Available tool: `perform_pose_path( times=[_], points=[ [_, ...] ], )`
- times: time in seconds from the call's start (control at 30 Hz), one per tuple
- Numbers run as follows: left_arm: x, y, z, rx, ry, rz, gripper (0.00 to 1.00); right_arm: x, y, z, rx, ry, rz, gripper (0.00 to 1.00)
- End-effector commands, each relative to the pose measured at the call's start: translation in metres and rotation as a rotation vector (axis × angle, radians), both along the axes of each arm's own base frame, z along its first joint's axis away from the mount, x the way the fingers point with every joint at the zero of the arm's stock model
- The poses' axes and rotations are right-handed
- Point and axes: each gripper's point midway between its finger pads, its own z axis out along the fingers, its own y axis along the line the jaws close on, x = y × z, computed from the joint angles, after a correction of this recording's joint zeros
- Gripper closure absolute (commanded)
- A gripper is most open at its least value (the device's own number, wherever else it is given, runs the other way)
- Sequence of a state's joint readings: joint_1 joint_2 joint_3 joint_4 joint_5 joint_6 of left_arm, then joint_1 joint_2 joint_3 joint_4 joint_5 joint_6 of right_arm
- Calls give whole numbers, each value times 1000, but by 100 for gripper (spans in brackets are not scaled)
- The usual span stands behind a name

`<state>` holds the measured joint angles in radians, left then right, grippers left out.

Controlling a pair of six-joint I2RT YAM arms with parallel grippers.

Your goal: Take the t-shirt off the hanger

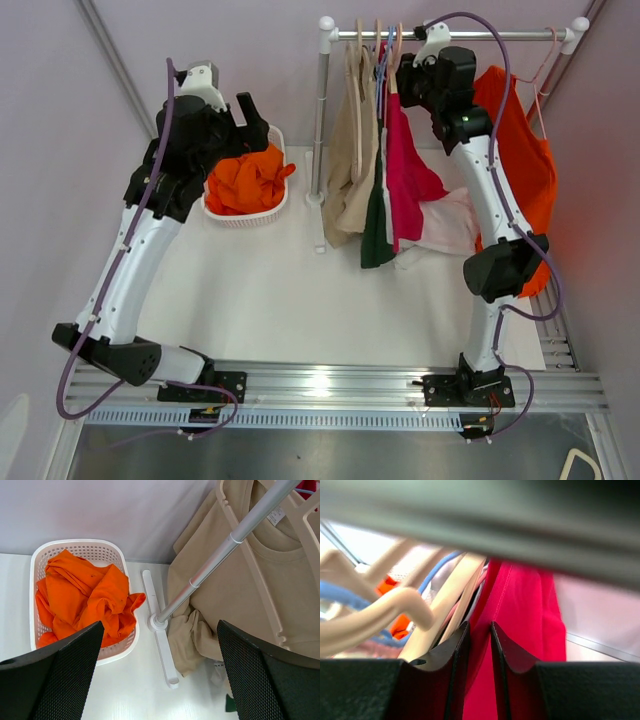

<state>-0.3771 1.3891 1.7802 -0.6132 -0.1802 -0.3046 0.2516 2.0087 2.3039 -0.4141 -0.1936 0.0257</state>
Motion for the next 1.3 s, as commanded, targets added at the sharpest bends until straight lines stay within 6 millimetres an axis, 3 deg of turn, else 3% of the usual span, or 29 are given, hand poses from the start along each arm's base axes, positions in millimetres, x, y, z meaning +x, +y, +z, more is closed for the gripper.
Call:
perform_pose_path(
  times=[0.0,0.1,0.3,0.53,0.57,0.63,0.7,0.77,0.9,0.93,1.03,1.2,1.27],
  points=[
    [-12,1,19,-10,-59,-14,0,-13,9,34,25,-72,-5,73],
    [-14,2,19,-10,-64,-13,1,-17,11,38,28,-72,-1,73],
    [-14,1,18,-14,-60,-14,0,-17,-17,45,2,-64,-62,71],
    [-13,-1,16,-22,-49,-19,0,-46,-48,57,-32,-45,-119,69],
    [-14,-2,17,-29,-47,-21,1,-57,-54,68,-43,-68,-133,69],
    [-17,-5,19,-36,-44,-32,0,-62,-68,60,-62,-41,-180,69],
    [-21,-6,23,-37,-50,-32,1,-77,-78,67,-54,-37,-195,67],
    [-28,-8,28,-39,-64,-40,0,-88,-86,65,-49,-8,-207,61],
    [-36,-7,34,-41,-76,-44,1,-127,-100,87,-22,-10,-256,50],
    [-37,-8,34,-42,-74,-47,1,-132,-109,88,-29,-7,-303,42],
    [-42,-7,34,-42,-76,-48,0,-144,-130,97,-33,-33,-370,30],
    [-49,-8,36,-52,-79,-61,0,-141,-181,98,-43,-41,-486,27],
    [-52,-7,34,-47,-76,-60,1,-139,-189,100,-39,-47,-490,28]
  ],
)
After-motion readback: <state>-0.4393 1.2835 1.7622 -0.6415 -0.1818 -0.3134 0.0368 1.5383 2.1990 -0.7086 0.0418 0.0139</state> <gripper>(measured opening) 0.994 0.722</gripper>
